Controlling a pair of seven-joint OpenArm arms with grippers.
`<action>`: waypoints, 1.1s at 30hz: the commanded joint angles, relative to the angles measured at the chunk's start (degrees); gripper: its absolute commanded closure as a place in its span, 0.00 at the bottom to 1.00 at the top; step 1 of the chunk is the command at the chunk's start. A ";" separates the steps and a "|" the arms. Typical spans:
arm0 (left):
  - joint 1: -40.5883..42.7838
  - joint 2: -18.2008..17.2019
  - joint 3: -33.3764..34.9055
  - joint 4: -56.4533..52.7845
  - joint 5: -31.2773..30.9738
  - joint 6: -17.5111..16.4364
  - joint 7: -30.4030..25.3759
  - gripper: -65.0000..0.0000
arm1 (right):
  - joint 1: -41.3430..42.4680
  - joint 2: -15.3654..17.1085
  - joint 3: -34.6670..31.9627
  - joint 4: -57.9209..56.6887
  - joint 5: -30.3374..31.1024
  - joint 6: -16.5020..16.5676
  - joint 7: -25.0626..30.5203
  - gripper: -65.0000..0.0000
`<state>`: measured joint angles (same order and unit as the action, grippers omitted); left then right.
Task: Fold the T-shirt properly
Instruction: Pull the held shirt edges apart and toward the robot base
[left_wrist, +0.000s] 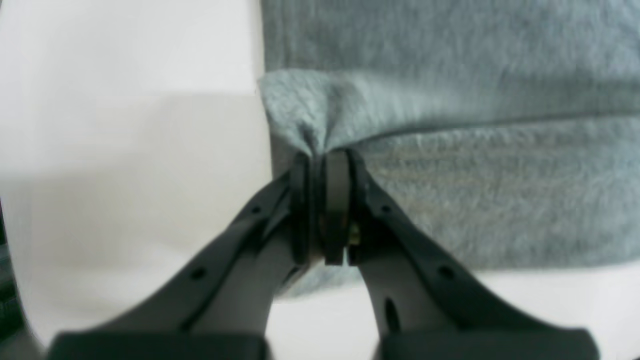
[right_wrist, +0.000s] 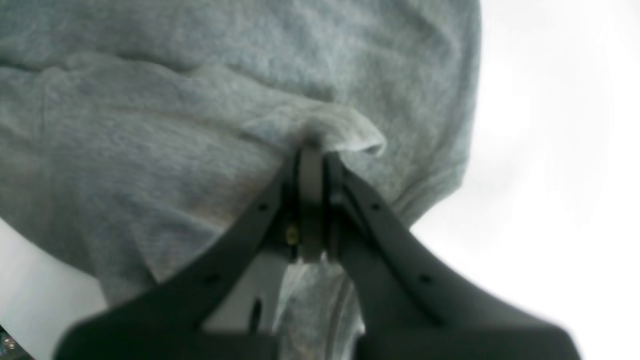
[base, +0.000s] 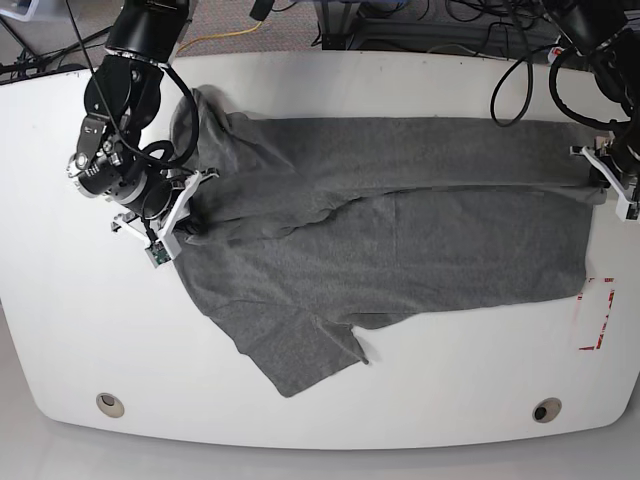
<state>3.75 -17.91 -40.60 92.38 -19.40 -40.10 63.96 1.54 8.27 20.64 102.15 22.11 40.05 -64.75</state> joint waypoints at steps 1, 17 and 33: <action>-1.16 -2.88 1.87 -1.43 -1.04 0.10 -3.52 0.97 | 1.93 0.65 0.24 -1.45 0.53 -0.05 1.06 1.00; -3.44 -7.01 8.73 -10.93 -1.04 0.10 -11.00 0.89 | 4.74 0.65 0.24 -5.75 0.44 -0.05 1.41 0.87; -1.59 -9.12 9.35 -4.25 -1.48 0.10 -6.60 0.40 | -8.71 2.50 4.19 9.10 1.06 -0.05 -1.40 0.19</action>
<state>1.15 -25.61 -30.85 84.47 -20.25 -40.07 56.97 -5.61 10.24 23.14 107.94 23.11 40.23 -66.28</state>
